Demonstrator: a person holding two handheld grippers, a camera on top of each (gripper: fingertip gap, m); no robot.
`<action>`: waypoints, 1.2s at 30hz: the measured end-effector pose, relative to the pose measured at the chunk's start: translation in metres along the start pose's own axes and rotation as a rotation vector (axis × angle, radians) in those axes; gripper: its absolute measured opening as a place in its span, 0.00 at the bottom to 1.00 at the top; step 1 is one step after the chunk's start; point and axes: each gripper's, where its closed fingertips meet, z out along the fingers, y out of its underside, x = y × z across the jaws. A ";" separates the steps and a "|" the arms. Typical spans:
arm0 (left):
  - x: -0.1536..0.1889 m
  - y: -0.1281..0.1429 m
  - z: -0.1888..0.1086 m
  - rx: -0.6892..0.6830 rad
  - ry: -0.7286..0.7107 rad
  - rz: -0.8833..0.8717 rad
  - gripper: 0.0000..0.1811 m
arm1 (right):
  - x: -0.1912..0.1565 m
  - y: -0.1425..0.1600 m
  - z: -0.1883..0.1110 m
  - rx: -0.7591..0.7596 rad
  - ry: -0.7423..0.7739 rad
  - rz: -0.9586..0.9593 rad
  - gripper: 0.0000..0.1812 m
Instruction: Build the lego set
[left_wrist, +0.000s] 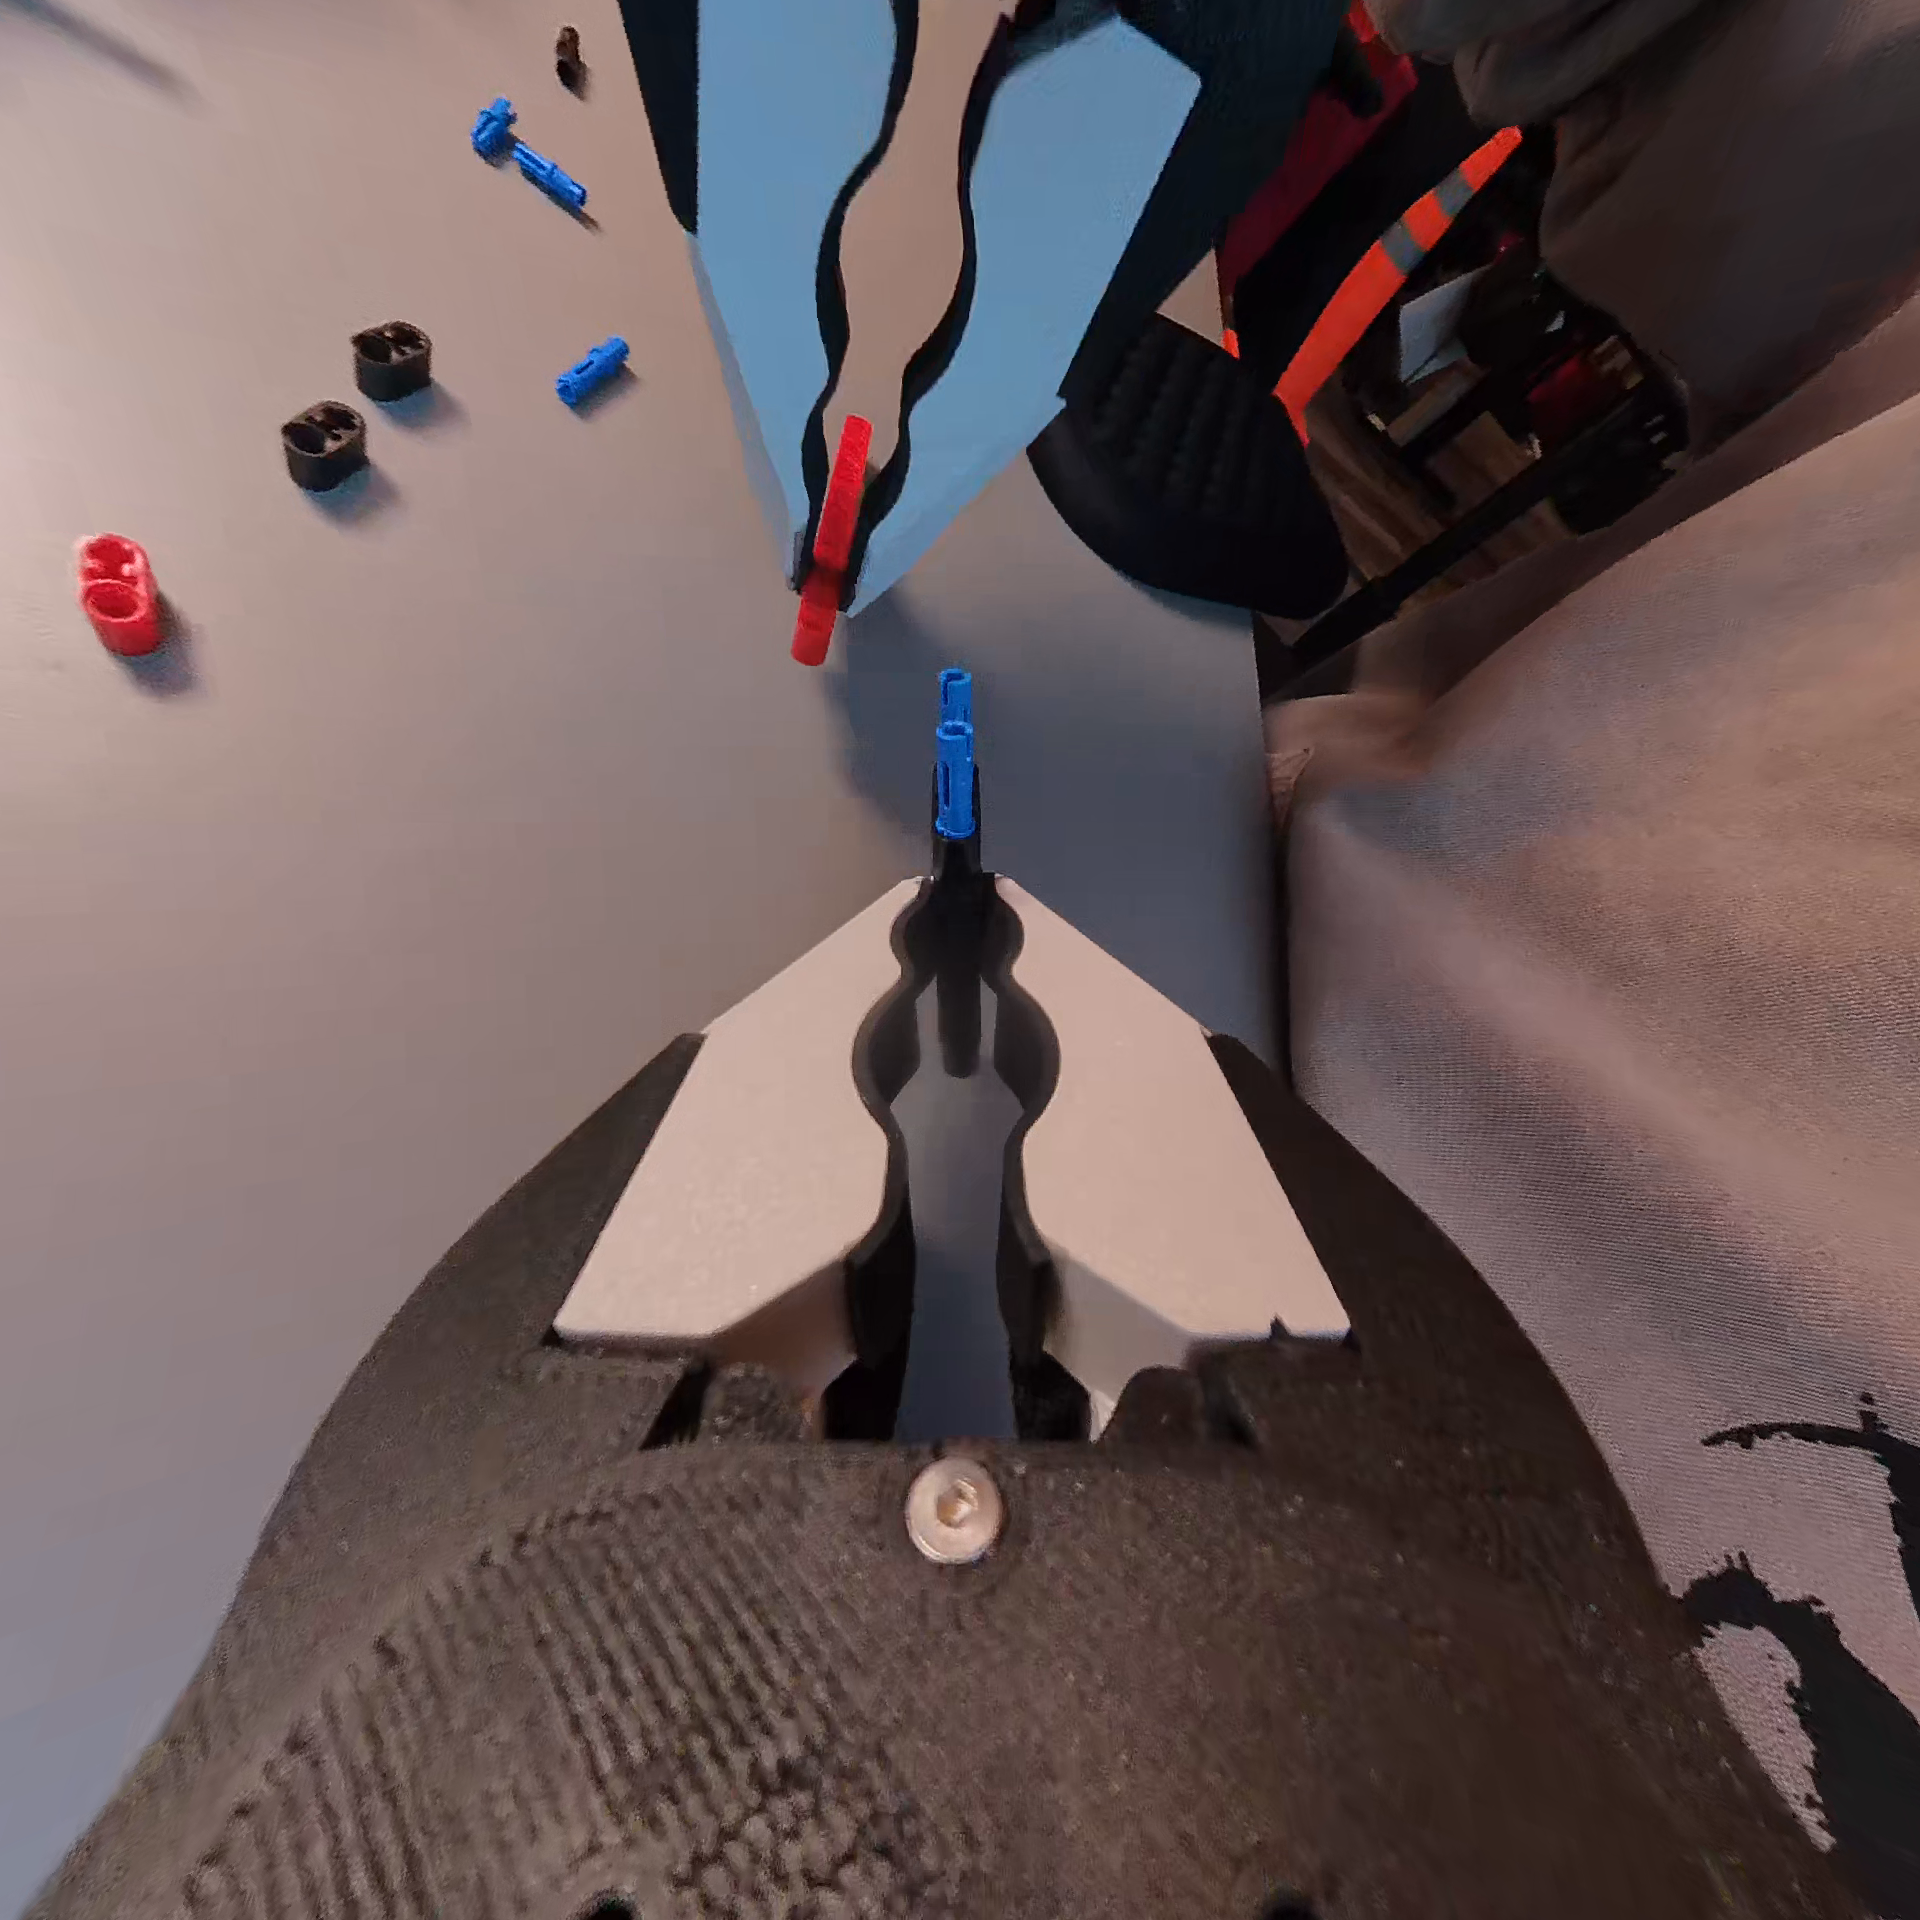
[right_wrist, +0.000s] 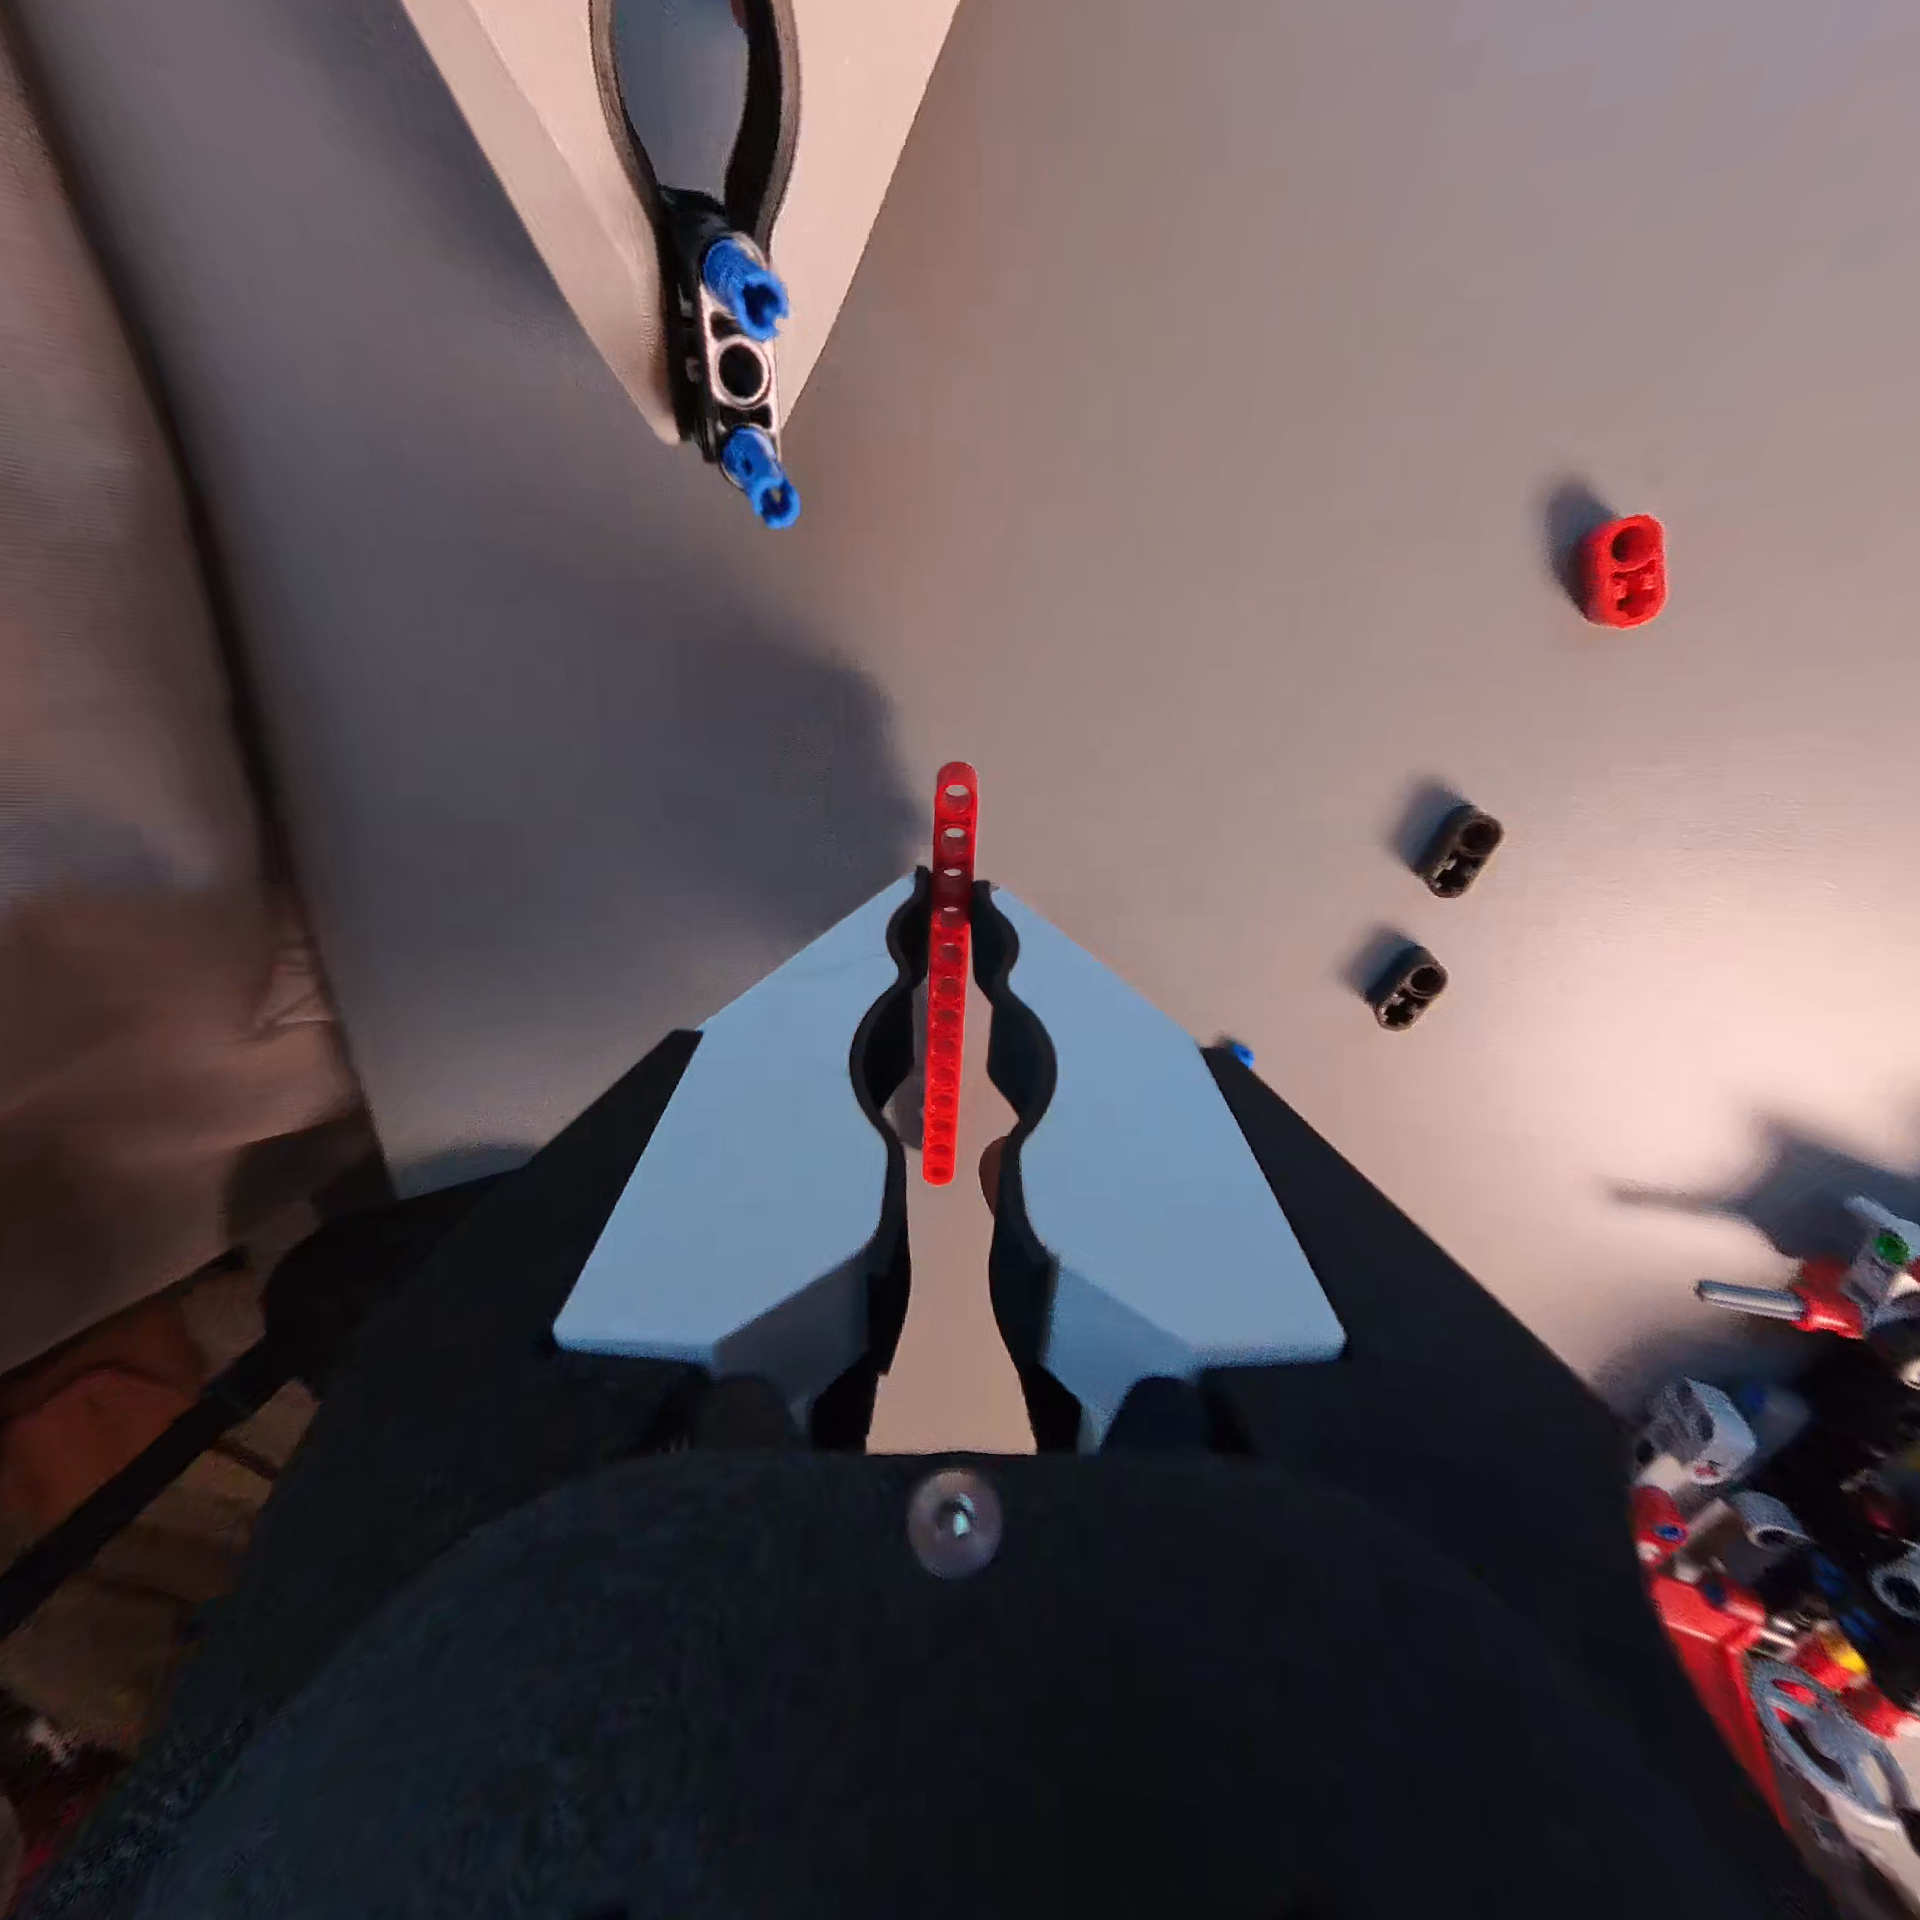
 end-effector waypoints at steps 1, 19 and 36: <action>-0.002 0.000 0.000 0.005 -0.012 -0.002 0.03 | 0.003 0.000 0.003 -0.005 0.034 -0.008 0.02; -0.010 0.004 0.002 -0.023 -0.079 0.028 0.03 | 0.015 -0.012 0.011 0.228 0.202 -0.057 0.03; -0.009 -0.003 0.001 -0.062 -0.173 0.176 0.03 | -0.021 -0.064 -0.048 0.433 -0.093 -0.046 0.02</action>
